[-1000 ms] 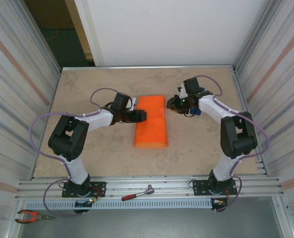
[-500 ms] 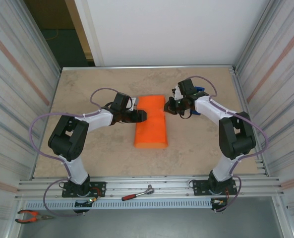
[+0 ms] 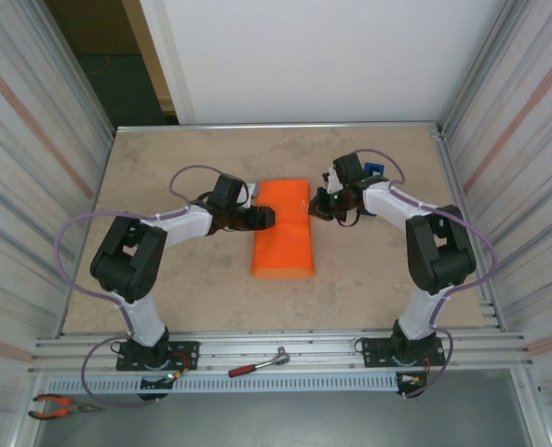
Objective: Wrap the gift box in paper
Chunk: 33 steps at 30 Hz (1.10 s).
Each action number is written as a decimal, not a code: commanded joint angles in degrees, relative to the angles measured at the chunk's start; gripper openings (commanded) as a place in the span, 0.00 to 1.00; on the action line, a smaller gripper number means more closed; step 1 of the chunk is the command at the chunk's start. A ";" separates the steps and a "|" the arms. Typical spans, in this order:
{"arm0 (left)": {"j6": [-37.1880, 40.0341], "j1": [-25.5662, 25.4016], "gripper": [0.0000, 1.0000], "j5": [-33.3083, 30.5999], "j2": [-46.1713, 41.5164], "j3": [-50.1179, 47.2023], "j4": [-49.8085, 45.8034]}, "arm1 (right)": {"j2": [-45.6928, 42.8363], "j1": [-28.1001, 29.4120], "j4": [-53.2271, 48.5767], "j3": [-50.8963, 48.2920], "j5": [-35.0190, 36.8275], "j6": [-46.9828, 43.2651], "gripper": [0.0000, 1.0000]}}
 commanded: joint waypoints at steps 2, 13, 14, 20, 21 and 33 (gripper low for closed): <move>1.16 -0.93 0.63 -7.18 4.89 -2.91 -10.08 | 1.12 0.04 -0.45 -1.38 0.33 -0.91 0.00; 0.95 -0.93 0.63 -7.10 5.00 -2.82 -9.96 | -1.88 -0.89 -1.62 -1.33 1.03 -1.11 0.00; 0.95 -0.93 0.63 -7.14 4.89 -2.82 -10.00 | -2.04 -0.91 -1.64 -1.30 1.02 -1.16 0.00; 0.95 -0.93 0.63 -6.97 5.02 -2.65 -10.00 | -2.19 -1.21 -1.83 -1.30 1.09 -1.16 0.00; 0.95 -0.93 0.63 -6.97 5.01 -2.70 -10.02 | -2.28 -1.33 -1.79 -1.38 1.09 -1.12 0.00; 0.93 -0.90 0.63 -7.00 5.19 -2.53 -10.07 | -0.84 -1.30 -0.69 -2.08 0.90 -1.04 0.00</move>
